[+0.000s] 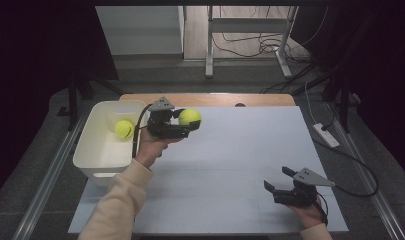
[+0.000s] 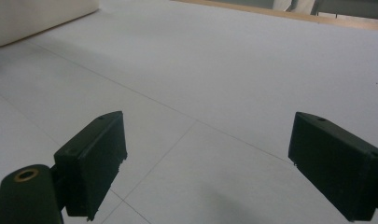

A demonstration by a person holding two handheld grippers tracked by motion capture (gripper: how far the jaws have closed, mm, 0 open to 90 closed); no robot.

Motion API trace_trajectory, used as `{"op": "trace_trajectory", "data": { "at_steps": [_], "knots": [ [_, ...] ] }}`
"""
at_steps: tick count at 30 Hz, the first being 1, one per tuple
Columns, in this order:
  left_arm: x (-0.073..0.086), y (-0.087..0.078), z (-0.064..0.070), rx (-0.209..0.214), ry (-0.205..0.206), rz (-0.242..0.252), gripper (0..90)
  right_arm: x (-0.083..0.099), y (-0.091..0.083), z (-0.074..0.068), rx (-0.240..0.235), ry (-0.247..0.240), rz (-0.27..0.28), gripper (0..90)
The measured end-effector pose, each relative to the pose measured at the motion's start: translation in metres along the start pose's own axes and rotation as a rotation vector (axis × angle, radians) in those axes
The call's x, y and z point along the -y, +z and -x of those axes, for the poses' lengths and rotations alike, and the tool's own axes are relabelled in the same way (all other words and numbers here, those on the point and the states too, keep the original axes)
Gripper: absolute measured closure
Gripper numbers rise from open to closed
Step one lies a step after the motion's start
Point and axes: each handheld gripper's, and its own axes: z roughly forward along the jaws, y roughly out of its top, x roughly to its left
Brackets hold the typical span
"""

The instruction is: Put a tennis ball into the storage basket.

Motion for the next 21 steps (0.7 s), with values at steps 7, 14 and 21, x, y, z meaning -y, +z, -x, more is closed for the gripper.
{"op": "trace_trajectory", "data": {
  "at_steps": [7, 14, 21],
  "knots": [
    [0.0, -0.008, -0.003, -0.004, -0.012, 0.017, 27.2, 0.0, 0.0, 0.0, 0.0, -0.002, -0.001, 11.1],
    [0.001, -0.018, -0.005, -0.015, -0.017, 0.032, 27.2, -0.001, 0.0, 0.0, 0.0, -0.002, -0.001, 11.1],
    [0.001, -0.025, -0.007, -0.026, -0.02, 0.036, 27.2, -0.001, 0.0, -0.001, -0.002, -0.005, 0.002, 11.1]
  ]
}}
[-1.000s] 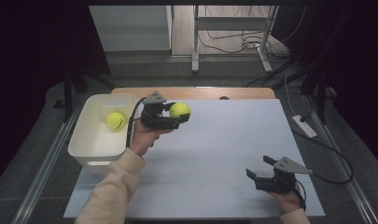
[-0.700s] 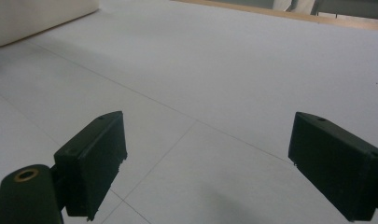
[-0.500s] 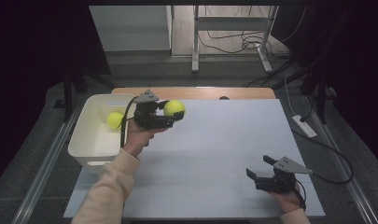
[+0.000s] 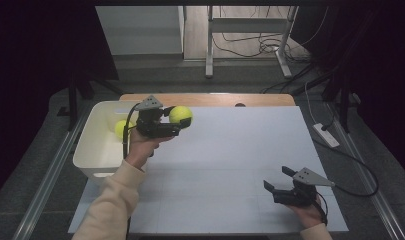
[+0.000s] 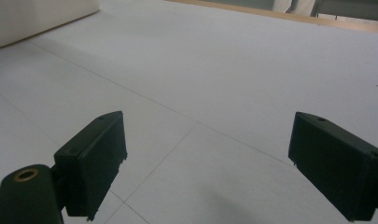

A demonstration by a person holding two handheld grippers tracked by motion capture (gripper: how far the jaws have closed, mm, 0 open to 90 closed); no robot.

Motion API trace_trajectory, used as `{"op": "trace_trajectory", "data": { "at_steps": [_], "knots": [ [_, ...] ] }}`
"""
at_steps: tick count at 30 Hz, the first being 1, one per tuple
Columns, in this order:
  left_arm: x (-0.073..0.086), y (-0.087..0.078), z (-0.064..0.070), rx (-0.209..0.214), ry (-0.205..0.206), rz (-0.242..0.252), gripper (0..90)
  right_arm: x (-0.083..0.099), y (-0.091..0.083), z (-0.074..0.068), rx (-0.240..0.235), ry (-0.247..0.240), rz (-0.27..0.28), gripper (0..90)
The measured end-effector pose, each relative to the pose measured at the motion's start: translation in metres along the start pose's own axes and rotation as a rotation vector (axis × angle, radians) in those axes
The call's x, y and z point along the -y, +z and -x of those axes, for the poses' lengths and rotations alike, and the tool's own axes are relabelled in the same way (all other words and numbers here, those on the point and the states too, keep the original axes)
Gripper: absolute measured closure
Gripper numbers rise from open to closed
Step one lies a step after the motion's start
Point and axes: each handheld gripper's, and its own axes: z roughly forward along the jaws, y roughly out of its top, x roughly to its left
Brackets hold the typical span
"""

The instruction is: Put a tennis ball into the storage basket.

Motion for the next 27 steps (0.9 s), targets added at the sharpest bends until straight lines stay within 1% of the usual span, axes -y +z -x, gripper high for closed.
{"op": "trace_trajectory", "data": {
  "at_steps": [21, 27],
  "knots": [
    [0.001, -0.019, -0.008, -0.032, -0.002, 0.014, 27.2, 0.0, 0.001, 0.0, -0.001, -0.002, -0.001, 11.1],
    [0.002, -0.025, -0.011, -0.045, -0.009, 0.02, 27.2, 0.0, 0.001, 0.0, 0.0, -0.002, 0.0, 11.1]
  ]
}}
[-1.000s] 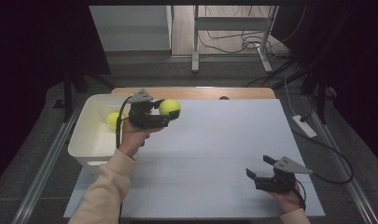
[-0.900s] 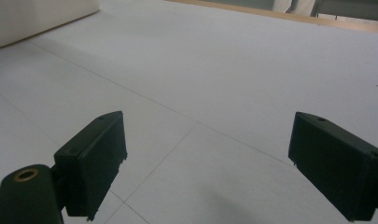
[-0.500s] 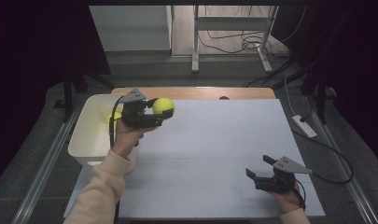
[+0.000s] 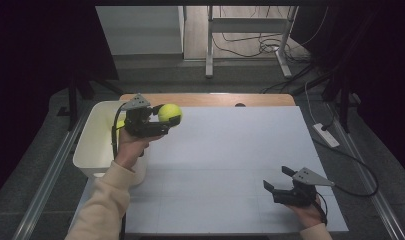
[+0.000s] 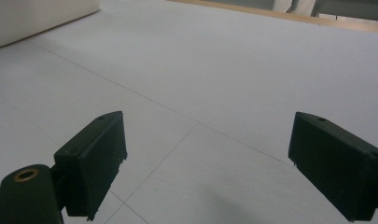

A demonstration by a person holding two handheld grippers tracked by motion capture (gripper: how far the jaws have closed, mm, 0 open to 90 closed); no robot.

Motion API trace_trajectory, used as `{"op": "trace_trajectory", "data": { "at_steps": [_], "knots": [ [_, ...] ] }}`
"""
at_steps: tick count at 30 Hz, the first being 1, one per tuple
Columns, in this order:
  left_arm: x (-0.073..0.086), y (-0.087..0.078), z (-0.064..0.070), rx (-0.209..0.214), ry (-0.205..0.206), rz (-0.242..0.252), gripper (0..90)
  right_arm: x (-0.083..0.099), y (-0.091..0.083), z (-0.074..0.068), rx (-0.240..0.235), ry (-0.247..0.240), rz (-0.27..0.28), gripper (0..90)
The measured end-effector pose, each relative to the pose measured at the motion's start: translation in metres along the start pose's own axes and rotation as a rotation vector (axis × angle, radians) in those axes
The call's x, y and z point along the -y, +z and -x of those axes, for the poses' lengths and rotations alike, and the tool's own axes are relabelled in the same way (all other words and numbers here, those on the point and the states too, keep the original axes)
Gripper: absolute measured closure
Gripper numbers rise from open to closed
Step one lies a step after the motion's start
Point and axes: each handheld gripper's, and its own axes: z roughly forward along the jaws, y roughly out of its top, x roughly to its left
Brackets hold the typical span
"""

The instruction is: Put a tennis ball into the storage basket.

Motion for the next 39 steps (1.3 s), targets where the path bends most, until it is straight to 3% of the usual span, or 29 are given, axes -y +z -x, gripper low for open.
{"op": "trace_trajectory", "data": {
  "at_steps": [39],
  "knots": [
    [0.006, -0.034, -0.022, -0.077, -0.033, 0.024, 27.2, -0.001, 0.001, -0.001, 0.002, -0.001, 0.001, 11.1]
  ]
}}
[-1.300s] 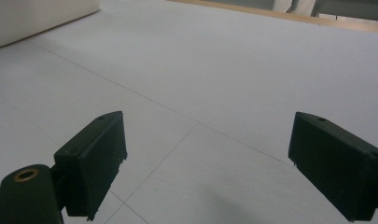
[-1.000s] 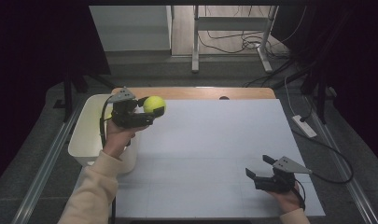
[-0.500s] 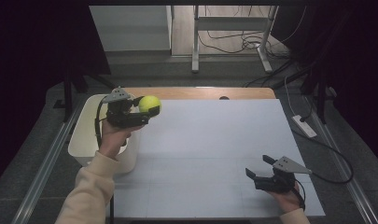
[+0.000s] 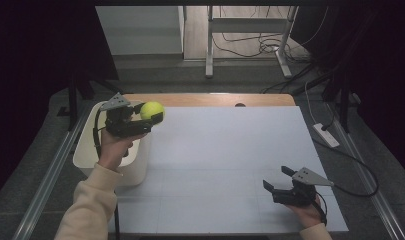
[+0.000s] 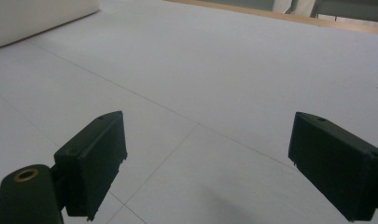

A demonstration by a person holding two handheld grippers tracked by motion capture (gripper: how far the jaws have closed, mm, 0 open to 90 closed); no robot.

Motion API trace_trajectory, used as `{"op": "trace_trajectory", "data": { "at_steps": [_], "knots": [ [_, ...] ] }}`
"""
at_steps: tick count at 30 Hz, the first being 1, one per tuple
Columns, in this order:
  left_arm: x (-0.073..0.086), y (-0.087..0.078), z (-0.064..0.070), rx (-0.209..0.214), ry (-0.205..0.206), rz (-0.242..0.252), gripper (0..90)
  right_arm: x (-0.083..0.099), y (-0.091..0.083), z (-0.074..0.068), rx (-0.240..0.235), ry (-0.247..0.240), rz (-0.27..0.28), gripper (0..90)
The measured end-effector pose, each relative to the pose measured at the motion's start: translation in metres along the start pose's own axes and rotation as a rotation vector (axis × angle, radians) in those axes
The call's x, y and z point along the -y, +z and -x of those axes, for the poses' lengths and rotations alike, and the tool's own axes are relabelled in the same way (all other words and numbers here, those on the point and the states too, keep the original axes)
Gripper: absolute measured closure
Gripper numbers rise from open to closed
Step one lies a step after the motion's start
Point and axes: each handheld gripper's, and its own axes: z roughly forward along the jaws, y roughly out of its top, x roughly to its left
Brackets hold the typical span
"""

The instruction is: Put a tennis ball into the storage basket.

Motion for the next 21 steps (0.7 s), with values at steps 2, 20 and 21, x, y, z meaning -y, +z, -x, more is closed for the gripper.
{"op": "trace_trajectory", "data": {
  "at_steps": [2, 20, 21],
  "knots": [
    [0.0, -0.001, -0.001, -0.002, 0.0, 0.0, 27.2, 0.0, 0.0, 0.0, 0.0, -0.002, 0.0, 11.1],
    [0.006, -0.012, -0.016, -0.05, -0.025, -0.006, 27.2, -0.001, 0.001, 0.0, 0.001, 0.001, 0.002, 11.1],
    [0.007, -0.012, -0.017, -0.053, -0.028, -0.007, 27.2, -0.001, 0.001, 0.0, 0.001, 0.001, 0.001, 11.1]
  ]
}}
